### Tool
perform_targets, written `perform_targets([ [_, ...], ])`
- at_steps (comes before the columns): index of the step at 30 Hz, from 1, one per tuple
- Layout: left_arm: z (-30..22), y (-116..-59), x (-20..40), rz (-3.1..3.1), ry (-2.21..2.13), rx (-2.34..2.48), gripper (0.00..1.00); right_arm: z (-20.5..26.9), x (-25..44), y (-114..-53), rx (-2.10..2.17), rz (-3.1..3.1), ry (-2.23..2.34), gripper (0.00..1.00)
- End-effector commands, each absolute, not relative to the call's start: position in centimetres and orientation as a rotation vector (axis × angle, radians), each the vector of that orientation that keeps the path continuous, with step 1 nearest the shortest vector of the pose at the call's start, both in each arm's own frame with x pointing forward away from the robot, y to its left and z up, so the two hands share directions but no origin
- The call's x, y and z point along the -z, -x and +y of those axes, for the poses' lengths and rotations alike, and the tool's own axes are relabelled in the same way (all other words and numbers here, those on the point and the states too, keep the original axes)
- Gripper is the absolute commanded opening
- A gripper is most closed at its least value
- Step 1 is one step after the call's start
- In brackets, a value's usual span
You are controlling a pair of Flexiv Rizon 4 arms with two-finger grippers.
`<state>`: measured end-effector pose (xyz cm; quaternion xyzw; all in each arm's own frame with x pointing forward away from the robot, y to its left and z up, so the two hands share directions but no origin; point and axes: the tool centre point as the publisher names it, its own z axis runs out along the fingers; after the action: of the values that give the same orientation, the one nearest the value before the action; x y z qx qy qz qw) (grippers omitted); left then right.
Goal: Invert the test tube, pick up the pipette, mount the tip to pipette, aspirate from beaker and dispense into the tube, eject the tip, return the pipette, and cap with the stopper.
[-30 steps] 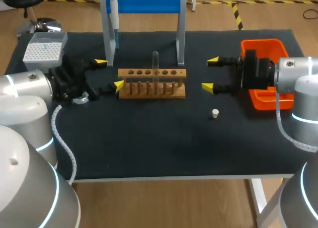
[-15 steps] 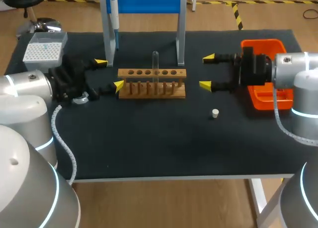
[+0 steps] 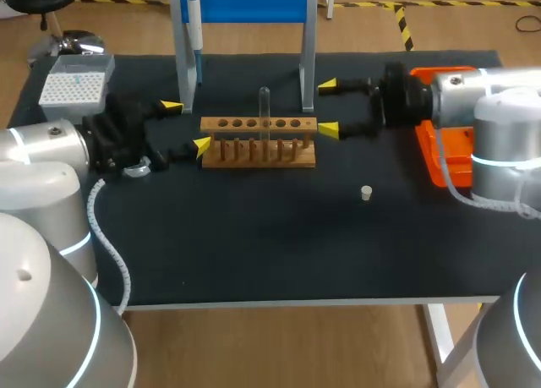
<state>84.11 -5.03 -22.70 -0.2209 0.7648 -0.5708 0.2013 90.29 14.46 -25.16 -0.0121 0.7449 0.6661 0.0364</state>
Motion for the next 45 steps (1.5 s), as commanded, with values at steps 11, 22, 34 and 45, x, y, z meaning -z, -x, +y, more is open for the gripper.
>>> perform_targets([
  [11,-5.1,-84.0,22.8,2.132,0.619,1.594,1.0,18.8,26.7,-93.3,-2.212,2.366,0.18,0.96],
  [22,-5.1,-84.0,22.8,2.132,0.619,1.594,1.0,20.8,27.4,-93.8,-2.224,2.381,0.193,0.86],
  [34,-5.1,-84.0,22.8,2.132,0.619,1.594,1.0,22.6,27.7,-94.4,-2.226,2.381,0.196,0.83],
  [45,-5.1,-84.0,22.8,2.132,0.619,1.594,1.0,23.6,27.9,-94.1,-2.236,2.373,0.206,0.62],
])
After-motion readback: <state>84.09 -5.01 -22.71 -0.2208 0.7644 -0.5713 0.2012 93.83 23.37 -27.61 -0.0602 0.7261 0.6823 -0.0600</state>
